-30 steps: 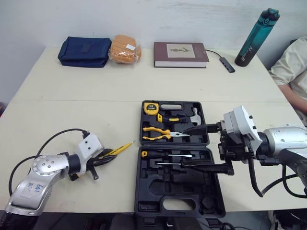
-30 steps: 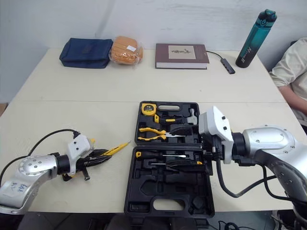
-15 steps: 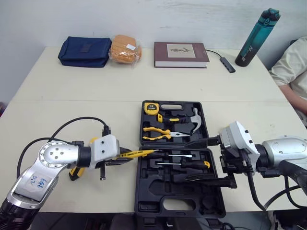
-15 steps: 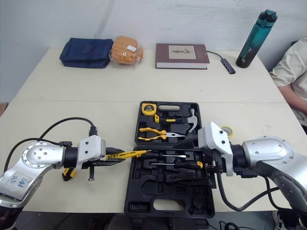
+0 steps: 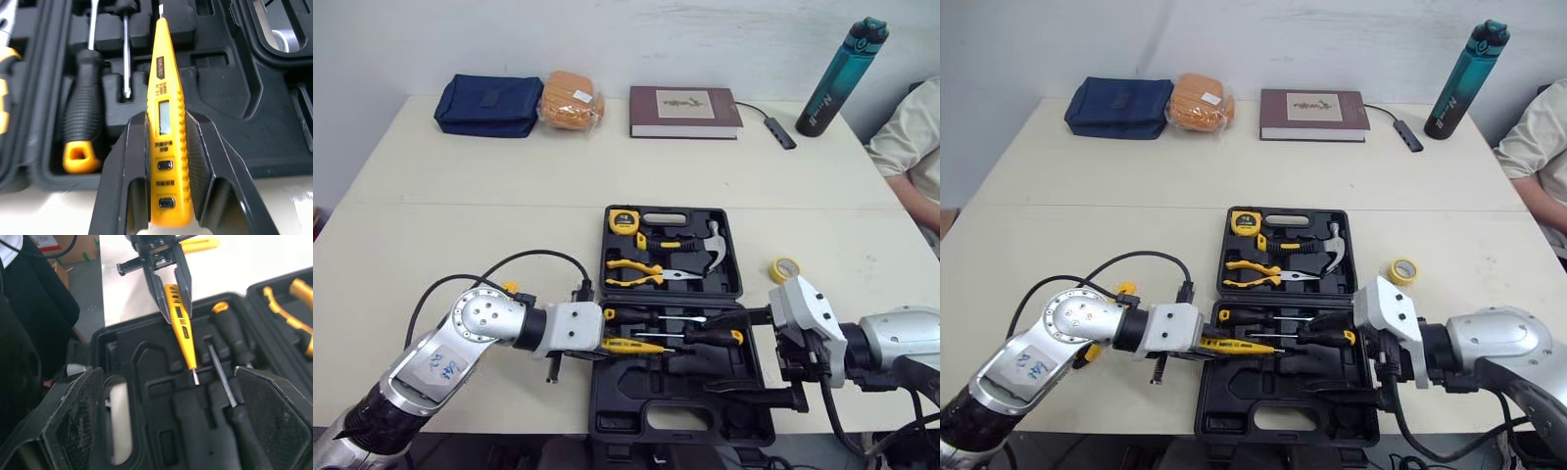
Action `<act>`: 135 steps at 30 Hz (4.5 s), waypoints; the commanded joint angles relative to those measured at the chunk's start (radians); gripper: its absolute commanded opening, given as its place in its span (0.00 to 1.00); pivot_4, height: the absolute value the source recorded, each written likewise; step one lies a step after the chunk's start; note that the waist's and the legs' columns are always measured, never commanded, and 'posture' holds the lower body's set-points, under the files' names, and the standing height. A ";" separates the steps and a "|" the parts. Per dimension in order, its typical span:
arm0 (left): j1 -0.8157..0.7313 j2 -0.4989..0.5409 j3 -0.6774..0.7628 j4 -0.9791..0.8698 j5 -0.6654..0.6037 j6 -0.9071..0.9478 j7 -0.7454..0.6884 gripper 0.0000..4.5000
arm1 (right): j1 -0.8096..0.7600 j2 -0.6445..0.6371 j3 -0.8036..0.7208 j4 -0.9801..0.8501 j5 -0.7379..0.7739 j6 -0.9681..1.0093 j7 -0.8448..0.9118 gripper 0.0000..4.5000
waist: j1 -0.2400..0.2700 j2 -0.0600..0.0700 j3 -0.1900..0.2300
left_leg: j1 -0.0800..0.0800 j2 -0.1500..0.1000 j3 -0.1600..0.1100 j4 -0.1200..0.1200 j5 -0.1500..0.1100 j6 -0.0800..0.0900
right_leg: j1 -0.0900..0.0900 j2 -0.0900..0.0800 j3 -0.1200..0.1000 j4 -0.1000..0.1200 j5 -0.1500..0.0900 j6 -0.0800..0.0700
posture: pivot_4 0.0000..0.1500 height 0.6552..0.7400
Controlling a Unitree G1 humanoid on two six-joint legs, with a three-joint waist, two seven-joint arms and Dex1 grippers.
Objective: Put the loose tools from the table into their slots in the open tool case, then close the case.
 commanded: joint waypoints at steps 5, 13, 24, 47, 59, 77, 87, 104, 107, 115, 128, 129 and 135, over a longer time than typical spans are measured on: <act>-0.053 -0.055 -0.074 -0.024 0.076 0.050 0.046 0.07 | 0.040 -0.012 -0.044 -0.013 -0.012 -0.015 0.012 1.00 | 0.003 0.000 0.000 | 0.000 0.000 0.000 0.001 0.000 0.000 | 0.001 0.000 0.000 0.000 0.000 0.000 | 1.00 1.00; -0.096 -0.107 -0.131 -0.005 0.123 0.069 0.055 0.07 | 0.053 -0.007 -0.038 -0.002 -0.036 -0.021 0.014 1.00 | 0.003 0.000 0.000 | 0.000 0.000 0.000 0.003 0.000 0.000 | 0.001 0.001 0.000 0.001 0.000 0.000 | 1.00 1.00; -0.113 -0.132 -0.151 0.008 0.127 0.093 0.041 0.07 | 0.067 0.003 -0.044 -0.001 -0.037 -0.019 0.000 1.00 | 0.003 0.000 0.000 | 0.000 0.000 0.000 0.005 0.000 0.001 | 0.001 0.000 0.000 0.002 0.000 0.000 | 1.00 1.00; -0.037 -0.150 0.052 0.148 -0.117 -0.196 -0.170 0.61 | 0.084 0.042 -0.010 0.028 -0.150 -0.084 -0.016 1.00 | 0.003 0.000 0.000 | 0.000 0.000 0.000 0.007 -0.001 0.001 | 0.001 0.001 0.000 0.002 0.000 0.001 | 1.00 1.00; -0.027 -0.241 0.000 0.302 -0.039 -0.385 -0.155 0.00 | 0.075 0.062 0.010 0.041 -0.194 -0.103 -0.027 1.00 | 0.002 0.000 0.000 | -0.001 0.000 0.000 0.009 -0.001 0.001 | 0.001 0.001 0.000 0.003 0.000 0.001 | 1.00 1.00; -0.029 -0.264 -0.044 0.406 0.067 -0.419 -0.109 0.00 | 0.079 0.072 0.016 0.038 -0.198 -0.095 -0.026 1.00 | 0.003 0.000 0.000 | 0.000 0.000 0.000 0.010 -0.002 0.002 | 0.002 0.000 0.000 0.003 0.001 0.001 | 1.00 1.00; -0.017 -0.198 -0.139 0.380 0.223 -0.267 -0.054 0.00 | 0.082 0.082 0.015 0.025 -0.190 -0.087 -0.036 1.00 | 0.003 -0.001 -0.008 | 0.002 0.000 -0.001 0.010 -0.002 0.003 | 0.005 0.000 0.000 0.002 0.001 0.002 | 1.00 1.00; -0.039 -0.137 -0.181 0.359 0.216 -0.103 -0.039 0.00 | 0.081 0.091 0.018 0.028 -0.195 -0.093 -0.050 1.00 | -0.003 -0.004 -0.027 | 0.021 0.001 0.000 -0.006 -0.005 0.007 | 0.027 0.000 0.000 -0.006 0.000 0.000 | 1.00 1.00; -0.040 -0.156 -0.173 0.355 0.195 -0.115 -0.035 0.00 | 0.078 0.089 0.016 0.032 -0.196 -0.095 -0.048 1.00 | -0.002 -0.002 -0.028 | 0.021 0.001 -0.001 -0.007 -0.005 0.006 | 0.028 0.001 0.000 -0.006 0.000 -0.001 | 1.00 1.00; -0.052 -0.251 -0.076 0.317 0.048 -0.173 -0.046 0.00 | 0.077 0.088 0.009 0.033 -0.193 -0.092 -0.049 1.00 | 0.005 -0.002 -0.026 | 0.017 0.001 -0.001 -0.005 -0.003 0.004 | 0.019 -0.001 0.000 -0.005 0.000 0.000 | 1.00 1.00; -0.070 -0.248 -0.112 0.344 0.087 -0.177 -0.079 0.00 | 0.083 0.090 0.010 0.027 -0.197 -0.093 -0.057 1.00 | 0.005 -0.002 -0.024 | 0.014 0.000 -0.002 -0.005 -0.003 0.004 | 0.019 -0.001 -0.001 -0.011 0.001 0.002 | 1.00 1.00; -0.067 -0.232 -0.122 0.347 0.105 -0.169 -0.083 0.00 | 0.083 0.089 0.010 0.028 -0.197 -0.093 -0.057 1.00 | 0.004 -0.002 -0.024 | 0.014 0.000 -0.002 -0.006 -0.003 0.004 | 0.019 -0.001 -0.001 -0.011 0.001 0.002 | 1.00 1.00; -0.056 -0.133 -0.170 0.376 0.201 -0.188 -0.095 0.00 | 0.081 0.090 0.013 0.029 -0.199 -0.094 -0.060 1.00 | -0.001 -0.001 -0.025 | 0.015 0.001 -0.001 -0.008 -0.005 0.006 | 0.021 -0.001 -0.001 -0.012 0.001 0.001 | 1.00 1.00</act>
